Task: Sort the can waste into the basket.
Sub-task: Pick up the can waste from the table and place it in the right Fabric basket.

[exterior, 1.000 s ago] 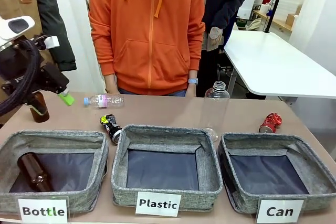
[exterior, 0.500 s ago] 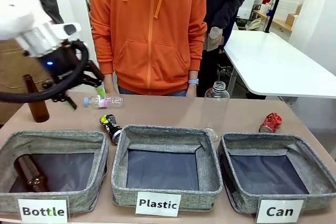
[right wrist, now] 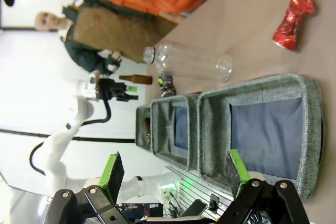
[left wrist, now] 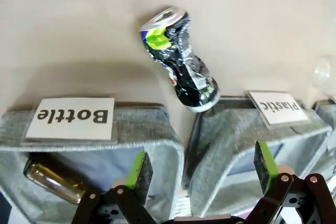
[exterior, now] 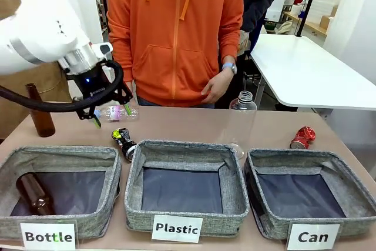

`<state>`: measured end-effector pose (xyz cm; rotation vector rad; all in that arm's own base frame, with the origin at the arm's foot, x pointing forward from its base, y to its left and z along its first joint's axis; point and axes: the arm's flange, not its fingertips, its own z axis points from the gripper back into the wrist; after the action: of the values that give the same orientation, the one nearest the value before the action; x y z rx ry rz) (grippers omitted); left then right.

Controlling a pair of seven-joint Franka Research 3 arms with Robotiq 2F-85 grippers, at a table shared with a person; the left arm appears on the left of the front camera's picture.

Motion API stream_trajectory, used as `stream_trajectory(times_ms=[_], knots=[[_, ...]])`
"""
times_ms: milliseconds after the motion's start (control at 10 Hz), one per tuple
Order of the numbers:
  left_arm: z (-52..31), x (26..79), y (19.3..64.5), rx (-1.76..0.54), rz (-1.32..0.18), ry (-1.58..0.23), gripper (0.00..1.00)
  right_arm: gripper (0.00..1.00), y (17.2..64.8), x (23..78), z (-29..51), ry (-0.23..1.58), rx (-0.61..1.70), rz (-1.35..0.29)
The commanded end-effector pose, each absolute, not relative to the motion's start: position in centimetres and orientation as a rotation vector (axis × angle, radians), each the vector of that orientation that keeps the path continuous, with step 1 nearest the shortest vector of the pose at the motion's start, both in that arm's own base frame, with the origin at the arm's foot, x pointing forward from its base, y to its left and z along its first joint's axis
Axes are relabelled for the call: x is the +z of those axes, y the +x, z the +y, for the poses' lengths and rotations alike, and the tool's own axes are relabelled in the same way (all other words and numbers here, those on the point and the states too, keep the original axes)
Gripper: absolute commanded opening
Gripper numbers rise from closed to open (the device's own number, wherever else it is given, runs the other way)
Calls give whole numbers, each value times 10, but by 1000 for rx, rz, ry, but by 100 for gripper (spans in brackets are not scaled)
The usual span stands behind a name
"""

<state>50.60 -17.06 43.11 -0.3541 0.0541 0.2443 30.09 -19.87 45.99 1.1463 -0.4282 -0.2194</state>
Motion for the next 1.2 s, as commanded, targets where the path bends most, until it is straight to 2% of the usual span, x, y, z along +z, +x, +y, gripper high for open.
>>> stream_trajectory(times_ms=[0,600,1100], knots=[[-187,409,515,286,91,-294,100,100,303,461,-200,1161,-201,-455],[-200,339,558,431,57,-214,100,100,303,461,-200,1161,-201,-455],[-204,305,577,464,-1,-153,100,100,303,461,-200,1161,-201,-455]])
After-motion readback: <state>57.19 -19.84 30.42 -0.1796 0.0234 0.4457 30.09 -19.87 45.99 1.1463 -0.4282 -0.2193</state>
